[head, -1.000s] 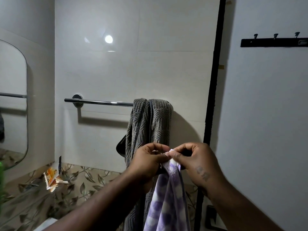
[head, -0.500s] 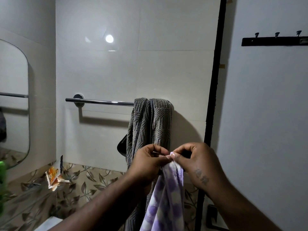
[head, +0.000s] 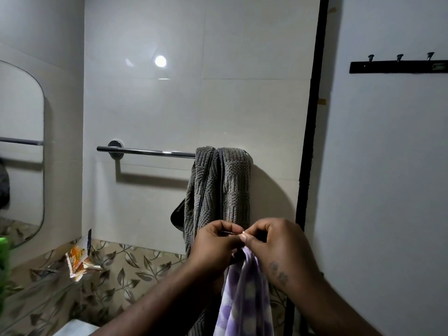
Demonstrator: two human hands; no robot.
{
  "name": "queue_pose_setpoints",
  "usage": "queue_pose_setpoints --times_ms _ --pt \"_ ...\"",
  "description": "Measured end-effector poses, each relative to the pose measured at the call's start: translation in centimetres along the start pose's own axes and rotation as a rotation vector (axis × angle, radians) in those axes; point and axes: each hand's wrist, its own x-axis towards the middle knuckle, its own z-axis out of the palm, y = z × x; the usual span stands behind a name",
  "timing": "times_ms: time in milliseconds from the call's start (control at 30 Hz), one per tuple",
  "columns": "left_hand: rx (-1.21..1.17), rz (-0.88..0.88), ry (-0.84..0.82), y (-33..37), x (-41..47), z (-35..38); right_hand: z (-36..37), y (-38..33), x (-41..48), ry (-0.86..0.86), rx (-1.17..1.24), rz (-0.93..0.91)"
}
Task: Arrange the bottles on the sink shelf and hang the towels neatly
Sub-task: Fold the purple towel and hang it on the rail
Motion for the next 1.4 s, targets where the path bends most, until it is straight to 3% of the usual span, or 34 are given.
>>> queue_pose_setpoints --times_ms 300,400,700,800,900,967,1067,1200,1300,1400 --pt "-0.060 -0.051 0.072 0.2 0.5 -0.4 1.0 0.0 -1.6 -0.008 -0.083 -0.128" --pt "-0.046 -0.032 0.059 0.0 0.4 -0.3 0.9 0.5 -1.1 0.031 0.024 -0.065" --pt "-0.016 -0.030 -0.017 -0.9 -0.3 -0.4 0.1 1.4 0.0 -0.149 0.061 0.080" --pt "0.117 0.061 -0.145 -1.1 -0.2 -0.8 -0.5 1.9 0.4 -0.160 0.112 0.098" --pt "0.461 0.284 -0.205 -1.1 0.5 -1.7 -0.7 2.1 0.6 -0.186 0.131 0.114" --pt "0.561 0.347 -0.241 -0.9 1.0 -2.2 -0.7 2.3 0.8 -0.203 0.156 0.121" --pt "0.498 0.321 -0.344 -0.4 1.1 -2.3 -0.8 2.3 1.0 -0.216 0.237 0.139" --pt "0.568 0.471 -0.300 -0.5 0.9 -1.8 -0.8 2.1 1.3 -0.226 0.367 0.186" --pt "0.447 0.475 -0.326 -0.6 0.7 -1.4 -0.8 1.9 1.5 -0.286 0.443 0.235" --pt "0.274 0.410 -0.421 -0.3 0.6 -1.4 -0.9 1.1 1.2 -0.354 0.746 0.372"
